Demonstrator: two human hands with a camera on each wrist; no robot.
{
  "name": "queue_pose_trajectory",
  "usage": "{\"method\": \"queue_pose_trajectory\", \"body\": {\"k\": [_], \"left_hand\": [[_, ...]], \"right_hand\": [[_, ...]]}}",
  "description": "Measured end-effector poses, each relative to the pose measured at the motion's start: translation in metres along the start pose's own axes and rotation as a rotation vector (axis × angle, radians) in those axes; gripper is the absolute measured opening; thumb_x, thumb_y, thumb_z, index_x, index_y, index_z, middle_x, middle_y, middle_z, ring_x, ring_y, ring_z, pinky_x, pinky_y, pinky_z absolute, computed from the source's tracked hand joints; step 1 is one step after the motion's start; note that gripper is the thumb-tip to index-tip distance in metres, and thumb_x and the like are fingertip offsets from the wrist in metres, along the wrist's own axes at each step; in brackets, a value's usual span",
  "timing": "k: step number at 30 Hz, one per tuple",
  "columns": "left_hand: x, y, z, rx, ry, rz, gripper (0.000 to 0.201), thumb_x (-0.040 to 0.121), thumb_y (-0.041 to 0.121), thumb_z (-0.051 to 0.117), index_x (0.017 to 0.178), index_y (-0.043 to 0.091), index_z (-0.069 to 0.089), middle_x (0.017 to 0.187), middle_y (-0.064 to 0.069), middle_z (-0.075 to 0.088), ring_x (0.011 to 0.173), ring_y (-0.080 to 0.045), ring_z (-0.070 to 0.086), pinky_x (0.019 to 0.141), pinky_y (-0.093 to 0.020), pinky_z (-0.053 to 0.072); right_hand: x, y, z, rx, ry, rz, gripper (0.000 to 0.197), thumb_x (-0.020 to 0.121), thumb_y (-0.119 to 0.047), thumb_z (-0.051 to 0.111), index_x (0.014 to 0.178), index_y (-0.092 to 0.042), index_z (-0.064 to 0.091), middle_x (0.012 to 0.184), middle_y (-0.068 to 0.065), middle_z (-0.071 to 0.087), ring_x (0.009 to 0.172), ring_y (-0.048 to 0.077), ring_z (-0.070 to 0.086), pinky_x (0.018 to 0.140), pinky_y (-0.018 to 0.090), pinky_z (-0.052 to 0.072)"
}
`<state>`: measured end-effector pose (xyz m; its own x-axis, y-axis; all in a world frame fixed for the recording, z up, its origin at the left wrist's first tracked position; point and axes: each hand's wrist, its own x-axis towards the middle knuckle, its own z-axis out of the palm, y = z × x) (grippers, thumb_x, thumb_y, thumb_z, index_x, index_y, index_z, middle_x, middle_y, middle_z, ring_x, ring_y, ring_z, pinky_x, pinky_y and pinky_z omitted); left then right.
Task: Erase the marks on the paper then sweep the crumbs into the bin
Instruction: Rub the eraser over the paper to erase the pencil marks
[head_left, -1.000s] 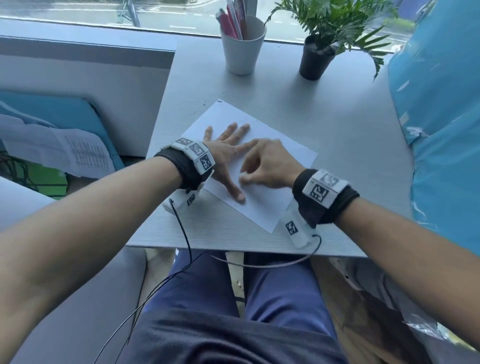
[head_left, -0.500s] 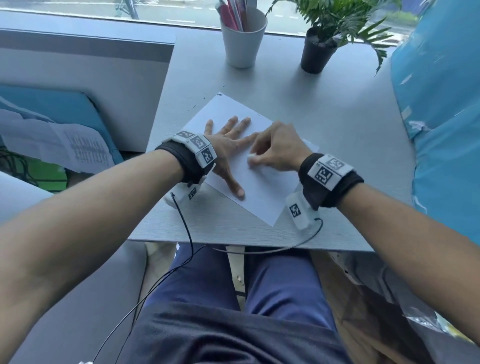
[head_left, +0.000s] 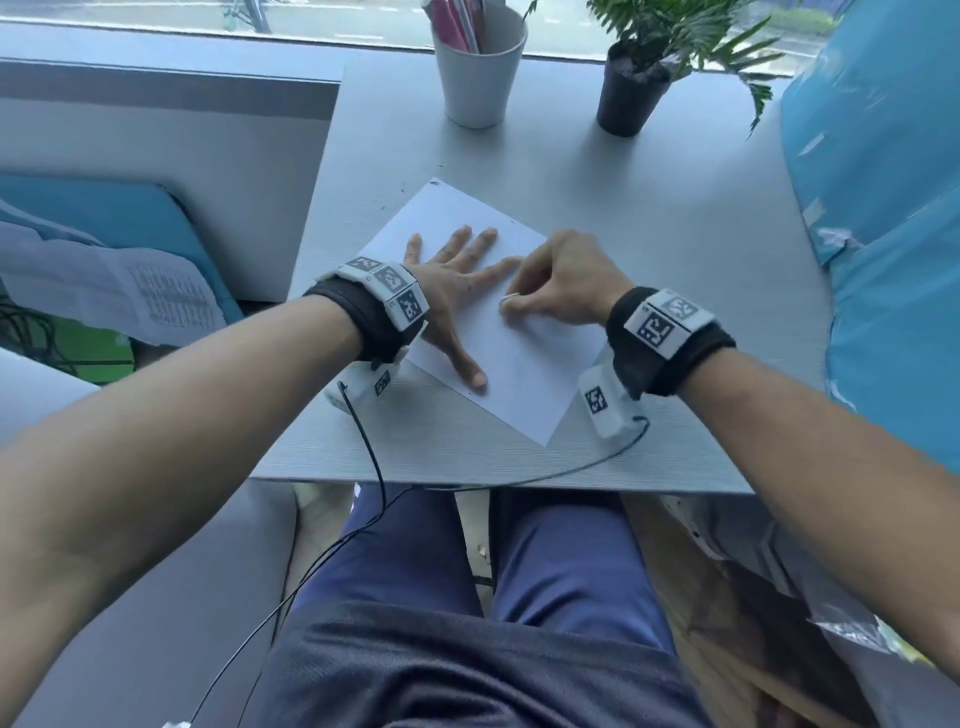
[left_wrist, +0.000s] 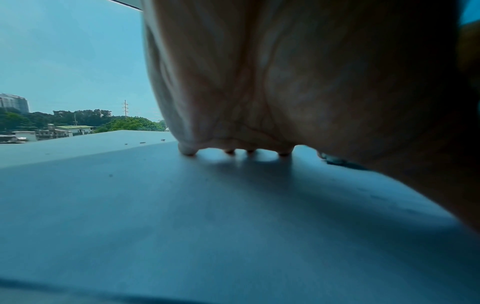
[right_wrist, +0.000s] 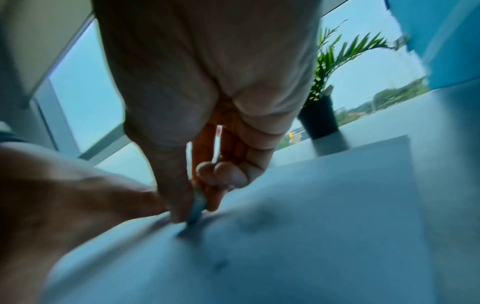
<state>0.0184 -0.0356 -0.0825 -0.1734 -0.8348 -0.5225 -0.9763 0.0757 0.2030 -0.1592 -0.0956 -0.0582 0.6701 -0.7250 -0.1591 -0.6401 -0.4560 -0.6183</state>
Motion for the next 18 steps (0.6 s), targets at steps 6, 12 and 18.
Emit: {"method": "queue_pose_trajectory", "body": {"k": [6, 12, 18], "left_hand": [[0.002, -0.002, 0.002, 0.024, -0.005, 0.008, 0.163, 0.022, 0.093, 0.07, 0.147, 0.048, -0.024, 0.155, 0.008, -0.039, 0.141, -0.019, -0.039, 0.11, -0.071, -0.012], [0.004, -0.006, 0.004, 0.018, 0.036, 0.029, 0.162, 0.026, 0.091, 0.071, 0.15, 0.044, -0.022, 0.157, 0.01, -0.035, 0.142, -0.017, -0.037, 0.11, -0.068, -0.017], [-0.001, -0.01, -0.002, 0.06, 0.071, -0.008, 0.14, 0.055, 0.094, 0.055, 0.156, 0.027, -0.016, 0.162, 0.008, -0.025, 0.148, -0.013, -0.023, 0.118, -0.057, -0.013]], "right_hand": [[-0.012, -0.005, 0.008, -0.044, -0.1, -0.037, 0.009, 0.069, -0.023, 0.082, 0.076, -0.017, 0.079, 0.066, -0.007, 0.071, 0.059, 0.001, 0.062, 0.056, 0.008, 0.044], [0.0, 0.015, -0.025, -0.058, 0.05, 0.068, 0.013, 0.072, -0.027, 0.08, 0.076, -0.015, 0.076, 0.065, -0.006, 0.066, 0.057, -0.003, 0.056, 0.056, 0.007, 0.041], [-0.011, 0.039, -0.031, -0.079, -0.114, 0.217, 0.014, 0.076, -0.032, 0.079, 0.079, -0.02, 0.073, 0.075, -0.006, 0.066, 0.07, 0.009, 0.06, 0.069, 0.024, 0.044]]}}
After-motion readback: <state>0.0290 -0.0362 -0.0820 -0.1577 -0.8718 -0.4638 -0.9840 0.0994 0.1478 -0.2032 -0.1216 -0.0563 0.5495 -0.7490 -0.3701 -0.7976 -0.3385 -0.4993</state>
